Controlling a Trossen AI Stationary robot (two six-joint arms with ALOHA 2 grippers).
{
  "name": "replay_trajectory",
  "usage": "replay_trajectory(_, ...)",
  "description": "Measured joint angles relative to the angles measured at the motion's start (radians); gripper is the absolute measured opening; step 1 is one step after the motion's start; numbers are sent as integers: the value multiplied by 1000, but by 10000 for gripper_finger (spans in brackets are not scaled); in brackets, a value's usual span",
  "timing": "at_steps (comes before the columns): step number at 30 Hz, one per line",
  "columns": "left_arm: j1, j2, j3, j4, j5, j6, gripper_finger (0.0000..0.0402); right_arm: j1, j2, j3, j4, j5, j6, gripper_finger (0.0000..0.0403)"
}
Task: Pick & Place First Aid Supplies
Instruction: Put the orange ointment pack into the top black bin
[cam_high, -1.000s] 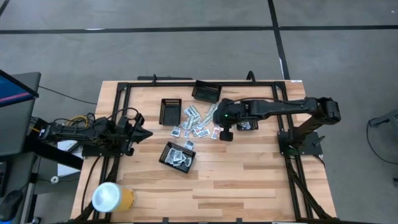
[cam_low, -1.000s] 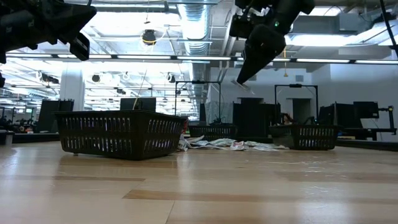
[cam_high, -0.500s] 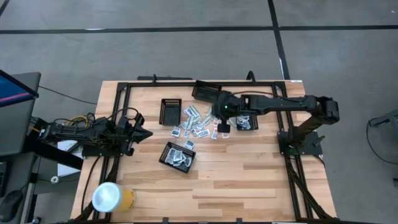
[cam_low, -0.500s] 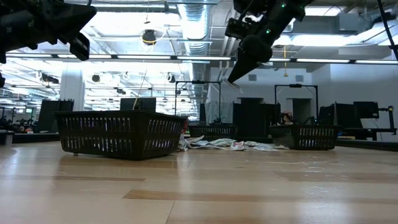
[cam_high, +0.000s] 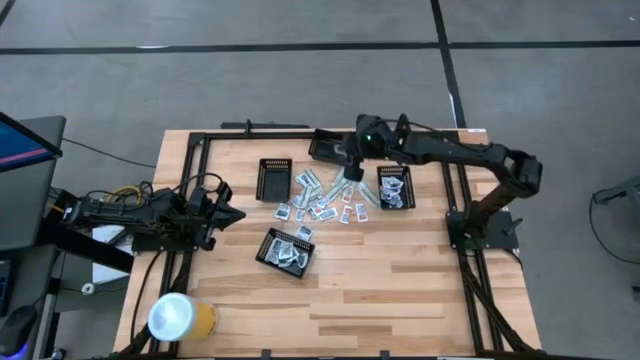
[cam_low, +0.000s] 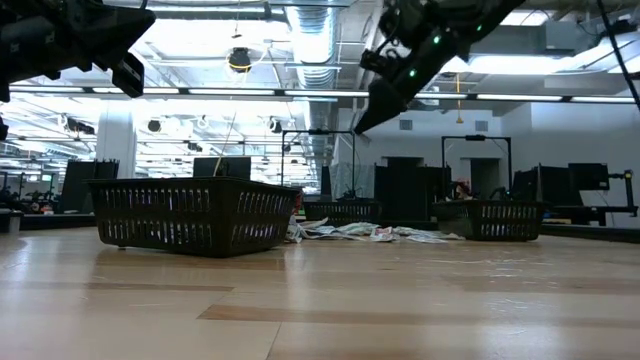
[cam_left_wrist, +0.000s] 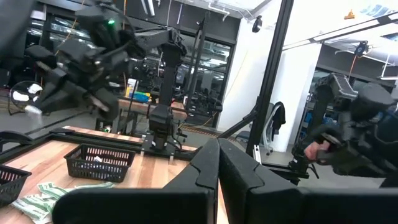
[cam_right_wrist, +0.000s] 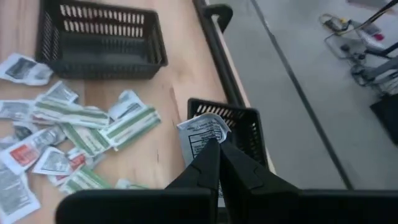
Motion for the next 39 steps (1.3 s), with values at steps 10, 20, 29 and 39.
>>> replay_trajectory(10, 0, 0, 0, 0, 0, 0, 8, -94, 173, -1, 149, -2, 47, 1)
replay_trajectory(20, 0, 0, 0, 0, 0, 0, 8, -125, 192, 0, 168, -4, 74, 1)
replay_trajectory(29, 1, 0, 0, 0, 0, 0, 8, -125, 192, 0, 198, -4, 101, 43)
replay_trajectory(39, 1, 0, 0, 0, 0, 0, 8, -103, 192, 1, 129, 0, 156, 107)
